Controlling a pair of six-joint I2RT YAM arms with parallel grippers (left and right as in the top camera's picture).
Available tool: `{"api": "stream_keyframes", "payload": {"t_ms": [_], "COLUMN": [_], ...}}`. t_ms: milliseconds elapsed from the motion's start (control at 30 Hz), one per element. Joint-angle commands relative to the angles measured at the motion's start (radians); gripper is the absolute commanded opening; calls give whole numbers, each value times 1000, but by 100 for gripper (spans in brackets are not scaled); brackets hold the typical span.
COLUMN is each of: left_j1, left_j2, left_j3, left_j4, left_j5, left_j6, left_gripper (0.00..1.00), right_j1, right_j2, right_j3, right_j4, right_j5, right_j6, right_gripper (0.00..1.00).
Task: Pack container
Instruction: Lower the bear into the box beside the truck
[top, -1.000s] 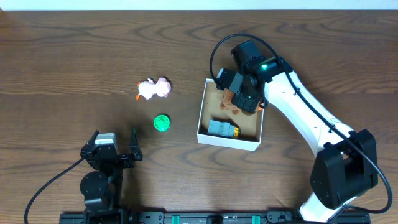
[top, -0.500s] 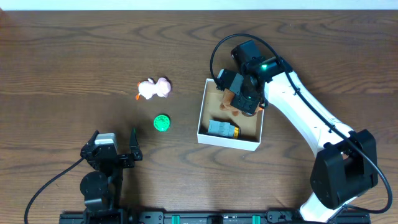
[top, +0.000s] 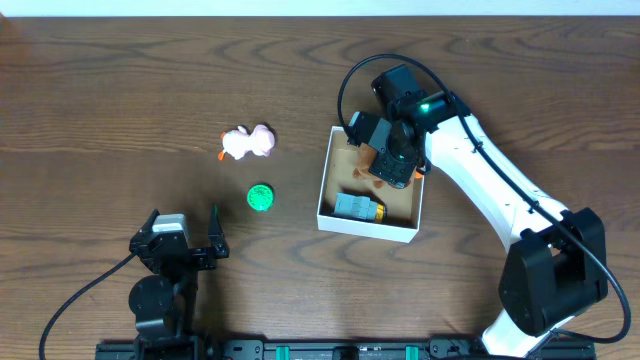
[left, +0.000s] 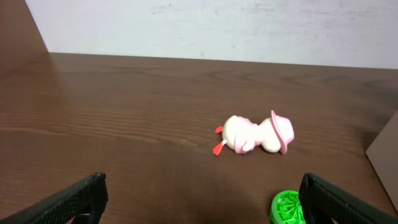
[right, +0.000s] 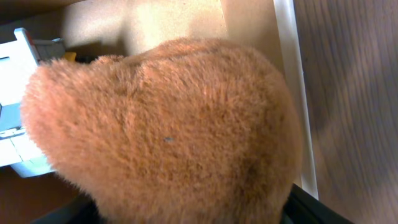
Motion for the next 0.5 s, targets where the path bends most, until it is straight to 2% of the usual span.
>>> {"api": "stream_keyframes", "payload": {"t_ms": [0, 200, 467], "left_j1": [-4, -4, -4], "left_j2": [-6, -6, -6], "left_j3": [-14, -14, -14], "left_j4": [-35, -35, -35], "left_j5": [-1, -1, -1], "left_j6": [-5, -5, -5], "left_gripper": [98, 98, 98], "right_j1": [3, 3, 3], "right_j2": [7, 7, 7], "right_j3": [-6, -6, -5], "right_j4": [-1, -2, -5], "right_j5": [-12, -12, -12], "right_j6": [6, 7, 14], "right_gripper": [71, 77, 78]}}
